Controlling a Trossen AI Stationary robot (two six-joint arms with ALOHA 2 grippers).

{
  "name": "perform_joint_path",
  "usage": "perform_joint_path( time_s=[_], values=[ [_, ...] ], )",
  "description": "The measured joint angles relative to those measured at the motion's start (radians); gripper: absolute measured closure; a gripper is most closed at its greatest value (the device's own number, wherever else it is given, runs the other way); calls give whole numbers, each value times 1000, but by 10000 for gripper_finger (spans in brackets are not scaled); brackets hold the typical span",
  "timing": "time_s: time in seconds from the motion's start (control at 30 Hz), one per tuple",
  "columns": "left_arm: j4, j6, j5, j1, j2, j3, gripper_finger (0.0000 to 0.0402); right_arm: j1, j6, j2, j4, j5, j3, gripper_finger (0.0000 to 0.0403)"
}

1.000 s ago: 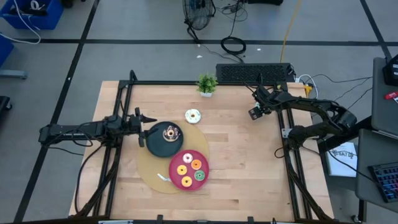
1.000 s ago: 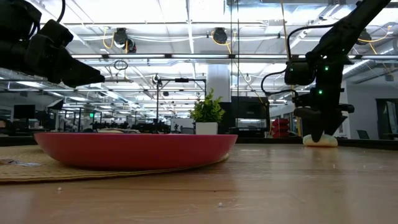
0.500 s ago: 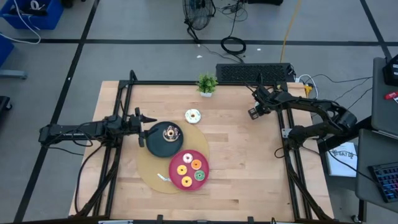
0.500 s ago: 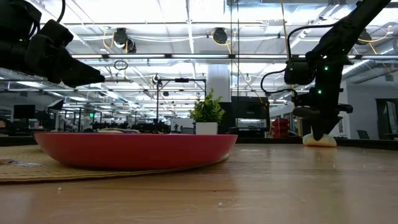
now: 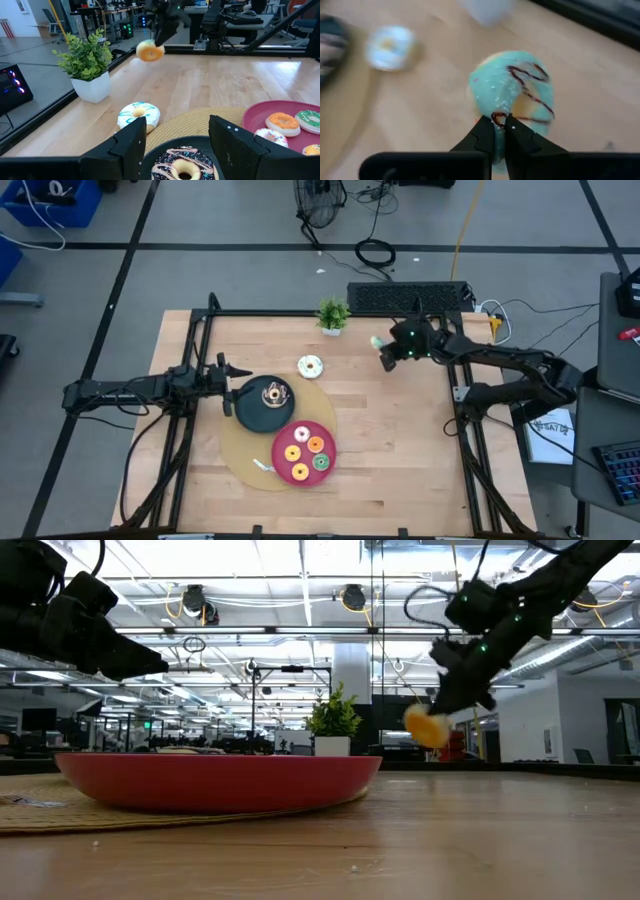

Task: Pick & Place donuts
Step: Put the large blue donut into the black plate

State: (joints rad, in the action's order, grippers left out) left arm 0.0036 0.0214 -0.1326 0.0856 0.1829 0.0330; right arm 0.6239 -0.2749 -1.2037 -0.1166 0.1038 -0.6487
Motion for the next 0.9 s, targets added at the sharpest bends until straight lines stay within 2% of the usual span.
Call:
perform_joint_path(
  time_s=[0.13,0.27,0.47,0.67,0.9],
  values=[
    [0,0,0,0,0,0,188,-79,0,-1,151,58,0,387],
    [0,0,0,0,0,0,188,-166,7,-1,310,58,0,388],
    [0,0,0,0,0,0,188,-283,102,-17,509,58,-11,389],
    [0,0,0,0,0,0,188,-371,194,-105,506,58,-126,389],
    [0,0,0,0,0,0,188,-474,373,-326,367,58,-373,389]
  ],
)
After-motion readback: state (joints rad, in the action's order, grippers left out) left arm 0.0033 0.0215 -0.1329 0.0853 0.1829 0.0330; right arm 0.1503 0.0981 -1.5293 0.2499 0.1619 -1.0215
